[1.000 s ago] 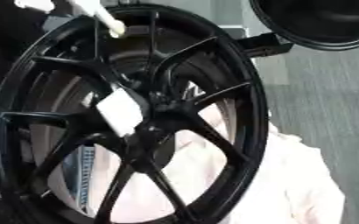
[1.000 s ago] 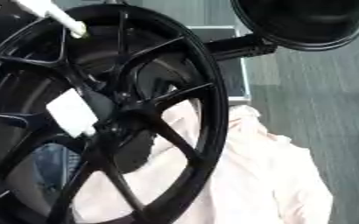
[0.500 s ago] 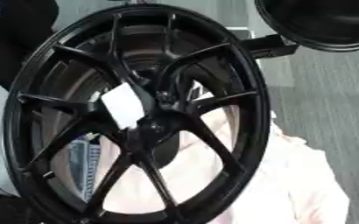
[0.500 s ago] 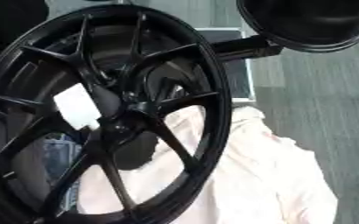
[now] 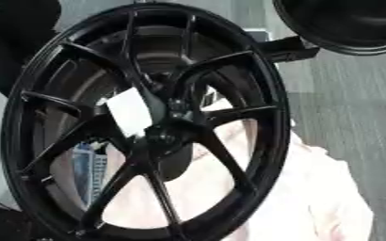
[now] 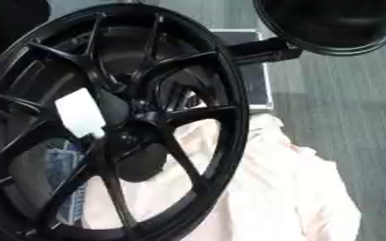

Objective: Pull the pin out of the wheel hub.

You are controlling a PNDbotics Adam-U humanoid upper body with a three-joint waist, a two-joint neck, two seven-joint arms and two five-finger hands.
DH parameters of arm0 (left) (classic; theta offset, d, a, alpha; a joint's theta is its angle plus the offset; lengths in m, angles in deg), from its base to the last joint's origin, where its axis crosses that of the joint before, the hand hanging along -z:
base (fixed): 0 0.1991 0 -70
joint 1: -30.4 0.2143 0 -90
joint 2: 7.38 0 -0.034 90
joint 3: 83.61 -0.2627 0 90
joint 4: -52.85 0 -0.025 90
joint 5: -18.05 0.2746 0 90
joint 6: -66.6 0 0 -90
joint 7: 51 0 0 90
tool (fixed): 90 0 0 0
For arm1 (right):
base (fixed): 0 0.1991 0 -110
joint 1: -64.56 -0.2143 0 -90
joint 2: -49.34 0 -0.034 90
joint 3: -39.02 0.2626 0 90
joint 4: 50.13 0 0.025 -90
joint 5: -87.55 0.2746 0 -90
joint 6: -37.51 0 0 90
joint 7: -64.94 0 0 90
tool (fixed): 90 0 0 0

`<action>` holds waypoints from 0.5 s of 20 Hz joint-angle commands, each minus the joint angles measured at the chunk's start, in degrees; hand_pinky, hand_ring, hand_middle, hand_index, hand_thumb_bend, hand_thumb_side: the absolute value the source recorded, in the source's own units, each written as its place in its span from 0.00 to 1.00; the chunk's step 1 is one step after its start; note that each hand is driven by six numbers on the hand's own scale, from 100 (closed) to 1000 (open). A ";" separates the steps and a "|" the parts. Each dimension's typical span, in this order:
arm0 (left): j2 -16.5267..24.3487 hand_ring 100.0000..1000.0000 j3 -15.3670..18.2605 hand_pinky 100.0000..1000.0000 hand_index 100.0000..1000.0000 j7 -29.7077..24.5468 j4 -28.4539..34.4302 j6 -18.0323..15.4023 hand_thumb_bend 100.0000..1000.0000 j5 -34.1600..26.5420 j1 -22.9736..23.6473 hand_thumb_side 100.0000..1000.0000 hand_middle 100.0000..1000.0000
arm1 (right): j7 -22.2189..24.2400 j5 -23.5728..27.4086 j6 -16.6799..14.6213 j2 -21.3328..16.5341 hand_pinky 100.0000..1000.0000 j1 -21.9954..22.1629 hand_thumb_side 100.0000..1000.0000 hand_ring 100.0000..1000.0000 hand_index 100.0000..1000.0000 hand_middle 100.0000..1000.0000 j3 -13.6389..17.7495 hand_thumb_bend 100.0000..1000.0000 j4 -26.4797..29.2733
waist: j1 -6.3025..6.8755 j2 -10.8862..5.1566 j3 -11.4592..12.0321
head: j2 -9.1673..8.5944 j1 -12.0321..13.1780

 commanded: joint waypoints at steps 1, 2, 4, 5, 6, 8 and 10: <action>2.58 0.78 1.43 0.92 0.87 -1.03 0.41 -0.99 0.45 -0.79 -0.16 0.00 0.83 | -1.60 -0.11 1.36 -0.64 0.64 0.21 0.41 0.62 0.68 0.57 0.71 0.00 0.40 | 0.08 -0.87 0.02 | 0.24 -0.03; 2.55 0.78 1.48 0.92 0.86 -1.04 0.43 -1.09 0.45 -0.86 -0.13 0.00 0.82 | -1.63 -0.12 1.36 -0.63 0.64 0.23 0.41 0.62 0.68 0.57 0.73 0.00 0.40 | 0.04 -0.87 0.03 | 0.26 0.02; 2.48 0.77 1.58 0.92 0.86 -0.92 0.45 -1.24 0.44 -1.13 -0.12 0.00 0.82 | -1.65 -0.13 1.34 -0.61 0.64 0.25 0.41 0.62 0.68 0.57 0.73 0.00 0.40 | -0.03 -0.87 0.09 | 0.27 0.03; 2.46 0.77 1.61 0.91 0.86 -0.83 0.44 -1.27 0.43 -1.25 -0.10 0.00 0.81 | -1.65 -0.13 1.33 -0.61 0.64 0.25 0.41 0.62 0.68 0.57 0.73 0.00 0.40 | -0.04 -0.87 0.12 | 0.25 0.03; 2.44 0.77 1.61 0.91 0.86 -0.77 0.44 -1.27 0.43 -1.29 -0.05 0.00 0.81 | -1.66 -0.12 1.32 -0.60 0.64 0.22 0.41 0.62 0.68 0.57 0.76 0.00 0.40 | -0.06 -0.85 0.15 | 0.16 0.05; 2.34 0.76 1.63 0.91 0.85 -0.63 0.50 -1.24 0.42 -1.28 0.03 0.00 0.80 | -1.67 -0.10 1.28 -0.64 0.64 0.15 0.41 0.62 0.68 0.57 0.77 0.00 0.40 | -0.07 -0.86 0.15 | 0.20 0.09; 2.21 0.73 1.76 0.89 0.83 -0.17 0.63 -1.28 0.40 -1.36 0.00 0.00 0.78 | -1.66 -0.10 1.24 -0.69 0.64 0.13 0.41 0.62 0.68 0.57 0.75 0.00 0.40 | -0.09 -0.87 0.13 | 0.13 0.12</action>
